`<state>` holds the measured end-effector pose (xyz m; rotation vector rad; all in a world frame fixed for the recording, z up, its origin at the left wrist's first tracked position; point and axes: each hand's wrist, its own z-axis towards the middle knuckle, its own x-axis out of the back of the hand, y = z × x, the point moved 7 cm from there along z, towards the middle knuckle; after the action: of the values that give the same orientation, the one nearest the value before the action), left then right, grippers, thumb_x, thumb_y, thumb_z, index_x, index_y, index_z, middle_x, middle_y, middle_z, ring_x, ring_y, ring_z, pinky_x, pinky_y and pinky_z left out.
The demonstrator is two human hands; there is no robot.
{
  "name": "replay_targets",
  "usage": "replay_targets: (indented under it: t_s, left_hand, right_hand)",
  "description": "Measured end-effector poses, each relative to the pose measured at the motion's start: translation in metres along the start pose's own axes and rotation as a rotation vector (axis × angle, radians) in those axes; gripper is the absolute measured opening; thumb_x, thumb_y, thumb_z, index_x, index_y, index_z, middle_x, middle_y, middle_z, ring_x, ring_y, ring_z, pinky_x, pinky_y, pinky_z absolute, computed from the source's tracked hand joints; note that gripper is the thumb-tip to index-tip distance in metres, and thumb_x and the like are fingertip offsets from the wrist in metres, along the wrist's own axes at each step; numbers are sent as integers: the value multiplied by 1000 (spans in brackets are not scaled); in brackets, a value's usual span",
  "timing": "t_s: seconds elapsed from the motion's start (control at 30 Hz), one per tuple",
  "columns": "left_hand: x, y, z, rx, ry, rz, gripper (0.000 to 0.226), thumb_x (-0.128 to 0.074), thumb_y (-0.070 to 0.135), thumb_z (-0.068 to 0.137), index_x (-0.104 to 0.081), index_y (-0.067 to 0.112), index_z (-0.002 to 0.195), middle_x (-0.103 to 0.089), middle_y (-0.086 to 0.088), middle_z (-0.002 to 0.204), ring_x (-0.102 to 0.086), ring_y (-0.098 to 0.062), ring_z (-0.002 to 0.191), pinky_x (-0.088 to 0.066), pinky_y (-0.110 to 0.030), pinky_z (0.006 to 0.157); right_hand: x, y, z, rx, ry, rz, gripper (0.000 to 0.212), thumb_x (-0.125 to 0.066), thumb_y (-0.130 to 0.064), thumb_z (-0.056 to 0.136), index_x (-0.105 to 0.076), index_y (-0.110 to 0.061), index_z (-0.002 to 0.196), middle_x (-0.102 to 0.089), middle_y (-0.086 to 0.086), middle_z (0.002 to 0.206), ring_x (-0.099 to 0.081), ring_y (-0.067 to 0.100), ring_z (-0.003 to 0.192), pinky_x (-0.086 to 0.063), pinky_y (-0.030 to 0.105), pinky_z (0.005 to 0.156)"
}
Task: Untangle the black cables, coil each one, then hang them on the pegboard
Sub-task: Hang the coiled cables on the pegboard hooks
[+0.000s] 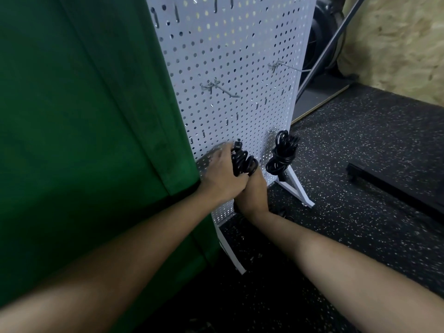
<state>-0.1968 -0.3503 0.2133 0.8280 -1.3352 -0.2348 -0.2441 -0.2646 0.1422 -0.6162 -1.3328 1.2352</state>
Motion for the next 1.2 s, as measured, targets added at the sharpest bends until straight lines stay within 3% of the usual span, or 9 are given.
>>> replay_targets:
  t_s: [0.07, 0.23, 0.33, 0.43, 0.57, 0.63, 0.83, 1.07, 1.2]
  left_hand:
    - [-4, -1, 0, -13, -38, 53, 89, -70, 21, 90, -21, 24, 164, -39, -8, 158, -43, -28, 143, -37, -43, 120]
    - [-10, -5, 1, -45, -80, 143, 96, -71, 20, 90, -13, 22, 167, -31, -7, 162, -37, -32, 147, -35, -48, 121]
    - [-12, -4, 1, -64, -77, 141, 93, -72, 19, 90, -17, 22, 165, -35, -7, 158, -39, -30, 144, -34, -43, 117]
    - [-12, -2, 0, -69, -74, 161, 96, -72, 17, 90, -15, 21, 166, -34, -9, 157, -38, -30, 144, -35, -43, 117]
    - [-10, 1, -4, -72, -61, 180, 100, -75, 13, 89, -13, 23, 166, -24, -8, 164, -36, -29, 147, -39, -41, 118]
    - [-8, 9, -8, -136, -20, 254, 94, -76, 14, 88, -21, 21, 164, -24, -7, 164, -36, -29, 147, -38, -42, 120]
    - [-34, 46, -30, -492, -63, 559, 74, -71, 17, 93, -35, 20, 158, -30, -7, 160, -40, -25, 142, -44, -46, 116]
    - [-100, 37, -48, -700, -99, 1072, 65, -64, 26, 95, -38, 13, 154, -27, -15, 164, -26, -30, 153, -18, -59, 124]
    - [-151, 19, -51, -667, -416, 943, 58, -62, 21, 97, -41, 13, 151, -44, -11, 149, -46, -27, 136, -43, -44, 109]
  right_hand:
    - [-1, 2, 1, -54, -10, -14, 47, -44, -52, 82, -57, -22, 116, -62, -2, 109, -62, 20, 96, -56, 49, 79]
    - [-3, 8, 2, -95, -56, 12, 56, -46, -54, 80, -59, -21, 123, -64, -2, 114, -64, 20, 102, -55, 42, 82]
    - [5, 18, 5, -131, -107, 0, 49, -69, -29, 83, -58, -14, 128, -67, -2, 110, -66, 20, 100, -47, 25, 73]
    - [15, 27, 3, -130, -164, 0, 58, -79, -5, 82, -51, -11, 133, -67, 1, 109, -66, 15, 93, -43, 7, 62]
    - [30, 31, -1, -122, -239, -35, 84, -91, -28, 79, -43, -12, 146, -60, 1, 126, -57, 16, 118, -46, 28, 95]
    - [42, 35, -3, -120, -275, -90, 91, -91, -34, 78, -40, -13, 150, -59, 4, 132, -57, 19, 123, -48, 36, 101]
    - [81, 66, -33, -66, -476, -307, 79, -91, -31, 78, -49, -13, 143, -61, 0, 126, -62, 18, 112, -48, 28, 95]
    - [123, 132, -57, -44, -676, -697, 75, -84, -36, 83, -47, -18, 146, -51, 8, 144, -52, 28, 132, -45, 43, 109]
    - [127, 151, -57, -56, -772, -804, 80, -80, -36, 87, -39, -17, 153, -44, 8, 151, -47, 28, 138, -43, 43, 112]
